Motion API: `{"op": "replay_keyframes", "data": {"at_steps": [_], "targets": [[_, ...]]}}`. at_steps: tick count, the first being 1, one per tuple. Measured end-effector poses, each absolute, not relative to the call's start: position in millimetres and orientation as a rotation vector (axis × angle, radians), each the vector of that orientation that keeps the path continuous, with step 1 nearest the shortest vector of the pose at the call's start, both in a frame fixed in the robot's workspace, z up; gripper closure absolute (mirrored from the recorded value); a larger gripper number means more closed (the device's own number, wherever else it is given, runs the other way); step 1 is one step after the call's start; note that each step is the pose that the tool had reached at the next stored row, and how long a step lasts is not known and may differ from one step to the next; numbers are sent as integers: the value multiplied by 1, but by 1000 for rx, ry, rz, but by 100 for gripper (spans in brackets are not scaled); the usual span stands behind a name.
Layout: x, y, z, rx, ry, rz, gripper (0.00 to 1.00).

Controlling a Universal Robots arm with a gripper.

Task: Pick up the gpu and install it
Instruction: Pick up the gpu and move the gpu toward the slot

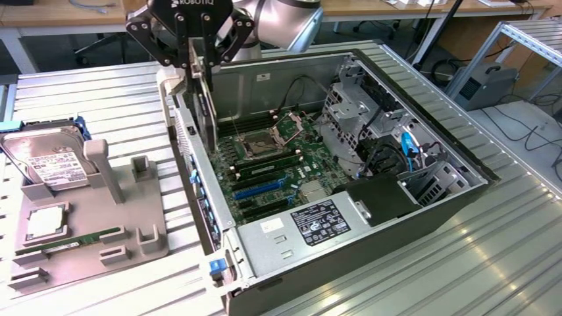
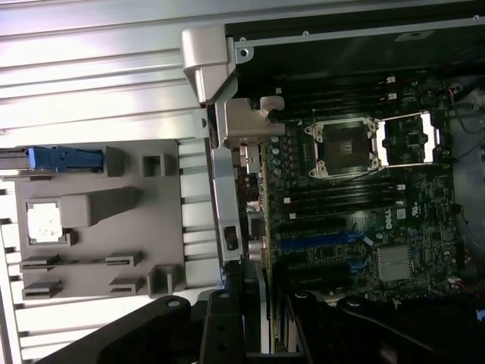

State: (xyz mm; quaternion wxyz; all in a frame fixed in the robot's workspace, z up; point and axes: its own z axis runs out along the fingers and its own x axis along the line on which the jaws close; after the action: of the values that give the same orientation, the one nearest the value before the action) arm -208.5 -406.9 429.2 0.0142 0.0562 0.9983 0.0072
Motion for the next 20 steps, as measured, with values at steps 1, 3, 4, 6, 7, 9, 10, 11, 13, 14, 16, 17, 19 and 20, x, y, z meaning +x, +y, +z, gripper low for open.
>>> {"op": "replay_keyframes", "data": {"at_steps": [1, 3, 4, 6, 7, 9, 10, 11, 13, 14, 16, 17, 19, 20], "targets": [[-207, -407, 429, 175, 3108, 22, 73], [-204, -407, 428, 175, 3108, 22, 73], [-202, -407, 427, 175, 3108, 21, 73], [-199, -407, 426, 175, 3108, 20, 73], [-198, -407, 426, 175, 3108, 20, 73], [-195, -407, 425, 175, 3108, 19, 73], [-194, -407, 425, 175, 3108, 19, 73], [-193, -407, 424, 175, 3108, 18, 73], [-190, -407, 424, 175, 3108, 17, 73], [-189, -407, 423, 175, 3108, 17, 73], [-186, -407, 423, 175, 3108, 16, 73], [-184, -407, 422, 175, 3108, 15, 73], [-181, -407, 422, 175, 3108, 14, 73], [-180, -407, 421, 175, 3108, 13, 73]]}}
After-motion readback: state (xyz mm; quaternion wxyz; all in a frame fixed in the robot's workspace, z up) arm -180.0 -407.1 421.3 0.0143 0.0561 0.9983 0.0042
